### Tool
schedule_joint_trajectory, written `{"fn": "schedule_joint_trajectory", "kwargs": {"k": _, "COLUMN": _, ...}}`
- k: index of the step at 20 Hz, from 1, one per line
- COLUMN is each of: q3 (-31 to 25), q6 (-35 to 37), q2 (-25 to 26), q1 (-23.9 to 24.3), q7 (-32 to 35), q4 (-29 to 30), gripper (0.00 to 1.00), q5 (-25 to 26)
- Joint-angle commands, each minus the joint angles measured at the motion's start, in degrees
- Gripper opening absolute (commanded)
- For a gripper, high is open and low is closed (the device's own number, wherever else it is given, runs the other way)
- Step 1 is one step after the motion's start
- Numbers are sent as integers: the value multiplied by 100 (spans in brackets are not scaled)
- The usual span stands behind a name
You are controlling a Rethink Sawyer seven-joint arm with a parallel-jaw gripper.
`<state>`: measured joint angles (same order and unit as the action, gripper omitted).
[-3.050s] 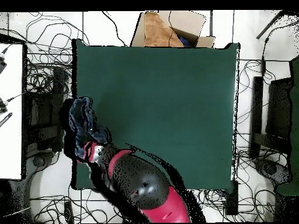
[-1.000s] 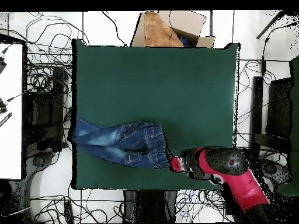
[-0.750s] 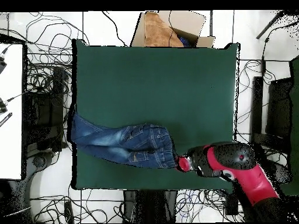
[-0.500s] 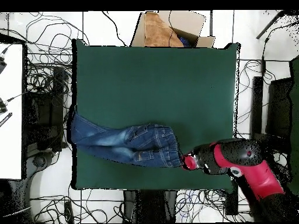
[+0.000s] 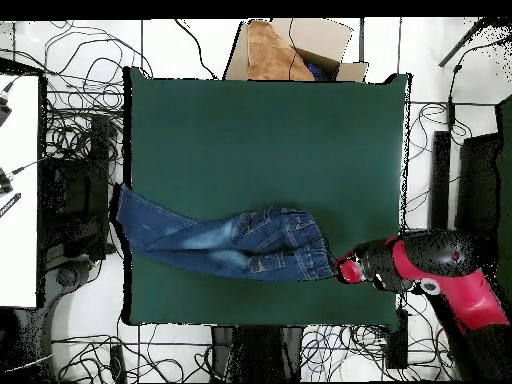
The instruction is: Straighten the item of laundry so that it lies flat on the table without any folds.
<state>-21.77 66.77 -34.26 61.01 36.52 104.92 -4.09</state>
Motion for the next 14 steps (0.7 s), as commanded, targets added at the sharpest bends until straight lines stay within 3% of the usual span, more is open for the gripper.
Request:
{"fn": "schedule_joint_trajectory", "kwargs": {"k": 1, "q3": -500, "q6": 844, "q2": 181, "q1": 70, "q7": -199, "q4": -894, "gripper": 0, "q5": 362}}
{"fn": "schedule_joint_trajectory", "kwargs": {"k": 14, "q3": -660, "q6": 1789, "q2": 608, "q1": 242, "q7": -410, "q4": -1873, "gripper": 0, "q5": 908}}
